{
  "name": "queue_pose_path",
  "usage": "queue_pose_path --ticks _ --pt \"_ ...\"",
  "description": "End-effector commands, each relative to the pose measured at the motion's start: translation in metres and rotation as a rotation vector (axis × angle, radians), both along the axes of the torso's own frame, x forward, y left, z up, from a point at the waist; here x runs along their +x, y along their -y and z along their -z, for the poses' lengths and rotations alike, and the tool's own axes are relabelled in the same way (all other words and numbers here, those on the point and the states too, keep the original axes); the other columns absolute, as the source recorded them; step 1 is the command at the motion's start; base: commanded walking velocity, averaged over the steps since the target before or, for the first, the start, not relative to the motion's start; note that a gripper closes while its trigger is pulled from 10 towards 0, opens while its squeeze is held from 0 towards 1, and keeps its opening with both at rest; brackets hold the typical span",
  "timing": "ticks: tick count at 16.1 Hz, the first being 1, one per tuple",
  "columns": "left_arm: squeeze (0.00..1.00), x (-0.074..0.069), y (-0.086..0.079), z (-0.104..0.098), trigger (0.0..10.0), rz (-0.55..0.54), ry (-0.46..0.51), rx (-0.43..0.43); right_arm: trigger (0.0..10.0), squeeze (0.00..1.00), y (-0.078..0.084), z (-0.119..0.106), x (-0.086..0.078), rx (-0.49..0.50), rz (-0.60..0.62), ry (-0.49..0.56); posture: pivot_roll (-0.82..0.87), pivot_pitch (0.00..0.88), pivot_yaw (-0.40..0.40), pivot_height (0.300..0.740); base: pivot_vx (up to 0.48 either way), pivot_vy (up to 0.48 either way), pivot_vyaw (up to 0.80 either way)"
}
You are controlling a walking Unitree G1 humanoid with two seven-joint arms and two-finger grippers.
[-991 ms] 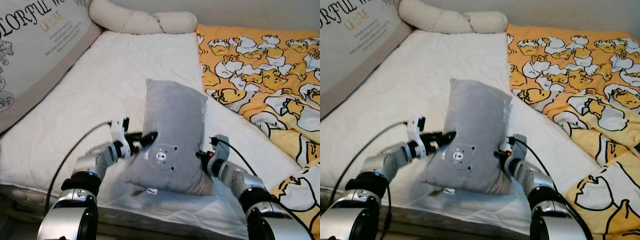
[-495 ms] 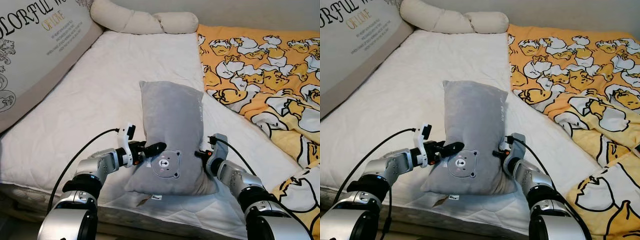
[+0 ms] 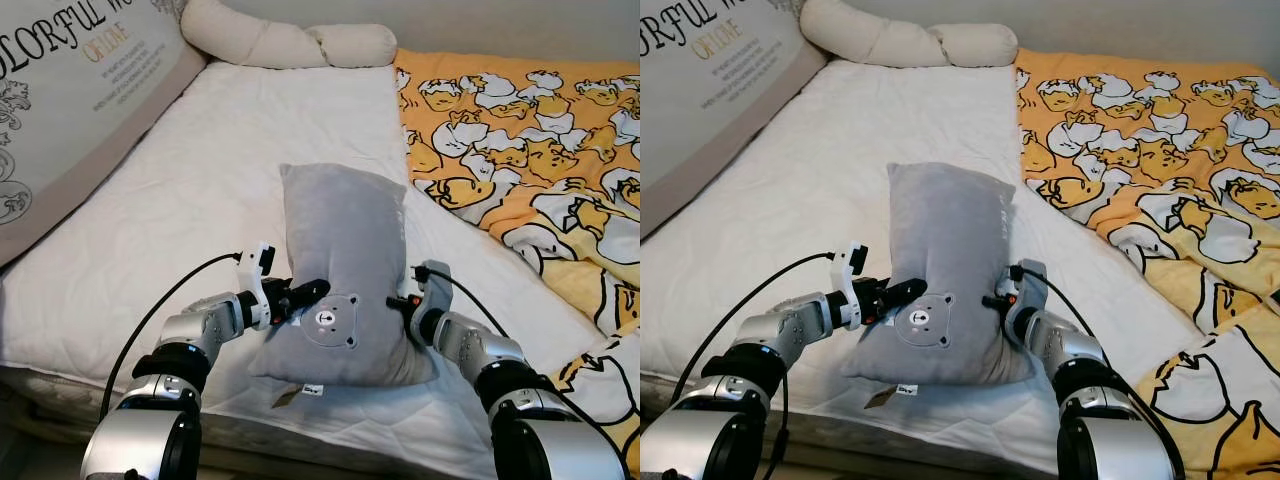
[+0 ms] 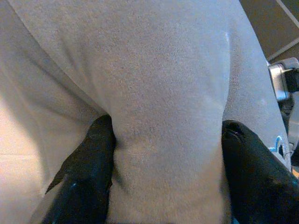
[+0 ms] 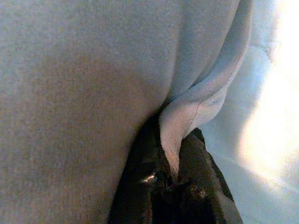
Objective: Clean up the room
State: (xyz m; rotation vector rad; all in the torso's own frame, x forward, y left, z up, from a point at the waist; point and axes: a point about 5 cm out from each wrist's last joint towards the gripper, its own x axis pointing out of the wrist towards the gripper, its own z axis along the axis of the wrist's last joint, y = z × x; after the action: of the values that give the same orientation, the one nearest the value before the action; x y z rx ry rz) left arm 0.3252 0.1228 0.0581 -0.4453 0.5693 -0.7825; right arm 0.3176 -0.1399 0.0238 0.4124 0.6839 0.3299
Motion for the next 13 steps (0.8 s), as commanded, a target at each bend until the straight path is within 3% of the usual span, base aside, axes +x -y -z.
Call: queue_pose_path --ticks 1,11,13 --pt "0.00 -0.001 0.011 0.002 0.0 0.027 -0.013 0.004 0.0 0.00 -0.014 -0.007 0.006 0.032 -0.032 0.028 -0.03 0.000 0.047 0.740 0.000 0.000 0.00" --pt "0.00 0.006 0.006 -0.004 0.0 -0.042 0.022 -0.023 0.0 0.00 -0.021 -0.016 0.013 0.038 -0.050 0.074 -0.02 0.000 0.041 0.740 0.000 0.000 0.00" --pt "0.00 0.014 0.007 -0.015 0.0 -0.045 0.068 -0.036 0.0 0.00 -0.022 -0.031 0.023 0.045 -0.039 0.149 -0.02 0.000 0.040 0.740 0.000 0.000 0.00"
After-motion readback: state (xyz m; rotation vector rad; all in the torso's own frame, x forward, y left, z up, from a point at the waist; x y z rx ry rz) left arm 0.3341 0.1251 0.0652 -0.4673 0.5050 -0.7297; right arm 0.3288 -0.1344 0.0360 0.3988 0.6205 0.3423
